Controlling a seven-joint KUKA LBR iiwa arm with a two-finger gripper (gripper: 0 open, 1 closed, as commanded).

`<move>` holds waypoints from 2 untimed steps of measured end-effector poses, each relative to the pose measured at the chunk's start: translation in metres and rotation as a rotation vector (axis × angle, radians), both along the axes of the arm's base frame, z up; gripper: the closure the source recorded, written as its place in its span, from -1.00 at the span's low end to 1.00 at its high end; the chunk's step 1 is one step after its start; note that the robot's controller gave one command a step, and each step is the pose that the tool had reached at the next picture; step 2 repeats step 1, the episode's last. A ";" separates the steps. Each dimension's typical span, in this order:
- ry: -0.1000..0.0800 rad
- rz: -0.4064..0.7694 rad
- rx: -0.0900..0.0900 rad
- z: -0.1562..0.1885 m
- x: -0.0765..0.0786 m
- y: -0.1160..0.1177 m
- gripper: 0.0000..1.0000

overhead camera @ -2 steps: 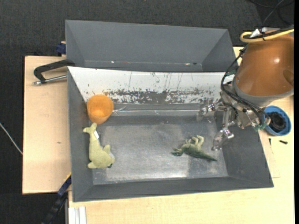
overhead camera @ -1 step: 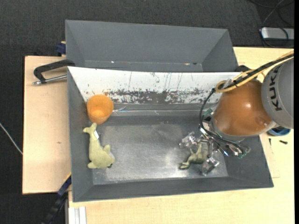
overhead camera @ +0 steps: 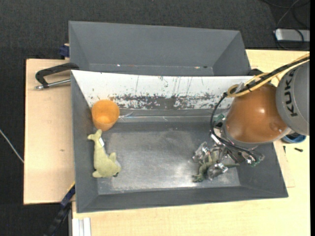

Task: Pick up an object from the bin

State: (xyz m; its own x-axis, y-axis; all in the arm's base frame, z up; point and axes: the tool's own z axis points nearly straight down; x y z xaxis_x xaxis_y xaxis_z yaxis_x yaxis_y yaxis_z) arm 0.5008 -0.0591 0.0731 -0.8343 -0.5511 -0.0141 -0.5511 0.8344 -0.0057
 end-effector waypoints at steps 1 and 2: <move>0.000 0.145 -0.004 0.149 0.009 0.020 1.00; 0.000 0.145 -0.004 0.149 0.009 0.020 1.00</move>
Offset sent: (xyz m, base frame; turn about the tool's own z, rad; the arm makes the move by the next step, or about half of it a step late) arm 0.0065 0.0189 0.1441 -0.1447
